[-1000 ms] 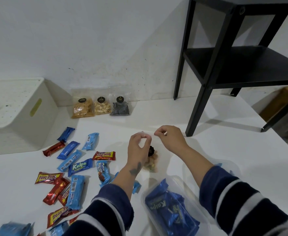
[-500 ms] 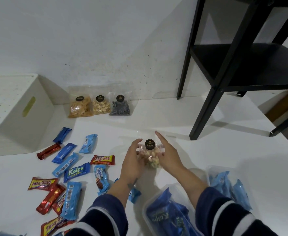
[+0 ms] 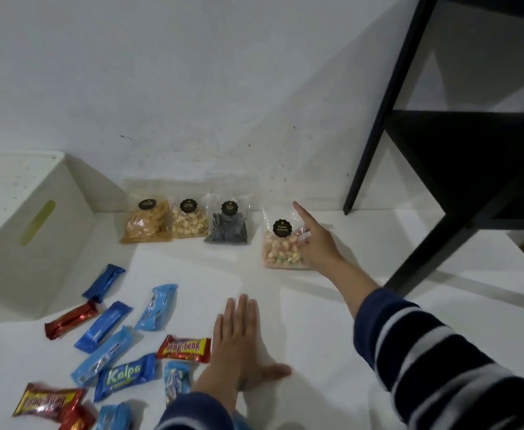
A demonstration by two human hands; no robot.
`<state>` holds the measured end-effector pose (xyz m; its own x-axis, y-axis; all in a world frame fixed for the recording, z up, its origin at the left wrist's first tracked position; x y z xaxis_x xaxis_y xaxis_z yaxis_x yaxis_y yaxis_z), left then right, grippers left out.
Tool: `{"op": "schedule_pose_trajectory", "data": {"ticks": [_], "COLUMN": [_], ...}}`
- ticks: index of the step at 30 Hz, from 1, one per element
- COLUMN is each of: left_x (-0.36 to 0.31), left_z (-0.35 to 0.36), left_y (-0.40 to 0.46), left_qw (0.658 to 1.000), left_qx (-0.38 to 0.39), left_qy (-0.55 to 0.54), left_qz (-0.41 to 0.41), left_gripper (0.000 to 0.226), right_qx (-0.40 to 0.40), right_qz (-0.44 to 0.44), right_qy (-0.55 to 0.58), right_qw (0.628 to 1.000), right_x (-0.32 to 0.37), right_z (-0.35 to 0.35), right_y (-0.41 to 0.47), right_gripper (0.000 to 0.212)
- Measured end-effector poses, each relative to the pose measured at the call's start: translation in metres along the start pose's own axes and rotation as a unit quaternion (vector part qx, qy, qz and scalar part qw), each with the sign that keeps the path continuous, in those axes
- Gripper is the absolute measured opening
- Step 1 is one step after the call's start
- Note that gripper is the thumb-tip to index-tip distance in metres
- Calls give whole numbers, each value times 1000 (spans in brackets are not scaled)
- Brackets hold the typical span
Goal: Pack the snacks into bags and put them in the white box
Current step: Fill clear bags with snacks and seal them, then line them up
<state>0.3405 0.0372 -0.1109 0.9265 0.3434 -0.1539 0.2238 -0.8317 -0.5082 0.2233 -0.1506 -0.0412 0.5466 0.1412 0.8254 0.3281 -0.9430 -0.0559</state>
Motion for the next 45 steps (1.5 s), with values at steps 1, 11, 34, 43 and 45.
{"op": "schedule_pose_trajectory", "data": {"ticks": [1,11,34,43,45], "left_x": [0,-1,57,138,168], "left_z": [0,-3,-78,-104,-108], "left_y": [1,3,-60,-160,-187], "left_qw": [1000,1000,986,987,988], "left_qx": [1,15,59,10,-4], "left_qy": [1,-12,4,-85,-88], "left_qz": [-2,7,158,135,129], "left_gripper": [136,143,45,39,42], "right_qx": [2,-8,220,211,210], "right_qz": [-10,-20,114,65,47], "right_qy": [12,22,-257,-299,-304], "right_qw": [1000,1000,934,928,928], "right_x": [1,1,95,173,195], "right_z": [5,35,25,61,75], "right_y": [13,77,-188,-274,-291], "right_gripper": [91,95,47,50,51]}}
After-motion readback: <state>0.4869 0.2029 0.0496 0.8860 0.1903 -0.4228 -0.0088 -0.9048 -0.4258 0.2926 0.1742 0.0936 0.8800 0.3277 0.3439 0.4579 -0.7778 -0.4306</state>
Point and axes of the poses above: each hand's wrist, its own y-axis towards the middle knuckle, its own z-axis out of the palm, x = y × z, the point moved 1 cm from there along y, towards the middle knuckle, and after that the axes turned 7 degrees about -z, right-handed, at the moved point
